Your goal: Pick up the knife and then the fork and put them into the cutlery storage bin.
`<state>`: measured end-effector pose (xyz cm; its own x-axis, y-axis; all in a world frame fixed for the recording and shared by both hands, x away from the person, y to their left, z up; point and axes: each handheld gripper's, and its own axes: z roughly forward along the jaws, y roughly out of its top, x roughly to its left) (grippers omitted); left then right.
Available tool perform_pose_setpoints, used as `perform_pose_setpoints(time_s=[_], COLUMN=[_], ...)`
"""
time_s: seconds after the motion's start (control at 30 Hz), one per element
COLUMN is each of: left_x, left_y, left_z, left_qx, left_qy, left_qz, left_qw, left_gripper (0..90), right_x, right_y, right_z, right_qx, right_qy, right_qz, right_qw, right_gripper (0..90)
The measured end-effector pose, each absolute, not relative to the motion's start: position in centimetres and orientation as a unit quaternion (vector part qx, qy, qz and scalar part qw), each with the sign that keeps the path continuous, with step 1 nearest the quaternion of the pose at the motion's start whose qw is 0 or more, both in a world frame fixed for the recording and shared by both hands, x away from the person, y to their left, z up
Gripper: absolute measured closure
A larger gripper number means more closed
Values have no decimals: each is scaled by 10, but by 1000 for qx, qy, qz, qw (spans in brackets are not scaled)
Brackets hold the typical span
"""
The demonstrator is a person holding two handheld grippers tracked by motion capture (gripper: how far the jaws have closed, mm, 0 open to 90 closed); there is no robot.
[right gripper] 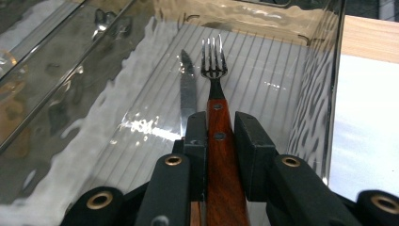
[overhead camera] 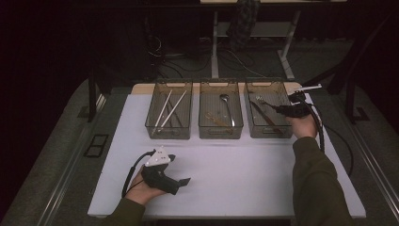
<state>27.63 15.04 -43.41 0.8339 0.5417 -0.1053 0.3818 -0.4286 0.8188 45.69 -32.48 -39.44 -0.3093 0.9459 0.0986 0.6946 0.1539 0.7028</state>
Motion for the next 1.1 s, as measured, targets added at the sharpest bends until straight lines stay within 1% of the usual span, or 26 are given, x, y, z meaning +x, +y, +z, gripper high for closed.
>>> perform_pose_setpoints(time_s=[0.4,0.47,0.53,0.6,0.77,1.0,1.1], left_x=[281,281,281,281,281,282,282], left_y=[152,152,151,151,151,150,149], left_z=[-436,-436,-436,-436,-436,-437,-438], left_qx=[840,840,839,840,839,840,841], left_qy=[273,274,274,275,275,273,273], left_qz=[86,86,86,85,85,84,83], left_qw=[461,461,462,460,461,461,459], left_gripper=[0,0,0,0,0,0,0], right_x=[463,463,463,462,460,449,442], right_y=[-318,-317,-317,-317,-321,-322,-322], right_z=[-399,-398,-398,-397,-394,-385,-380], right_qx=[561,558,556,555,548,516,505], right_qy=[741,742,741,742,741,752,752], right_qz=[319,317,323,318,333,363,383], right_qw=[185,194,194,201,199,192,183], right_gripper=[749,733,644,619,510,297,274])
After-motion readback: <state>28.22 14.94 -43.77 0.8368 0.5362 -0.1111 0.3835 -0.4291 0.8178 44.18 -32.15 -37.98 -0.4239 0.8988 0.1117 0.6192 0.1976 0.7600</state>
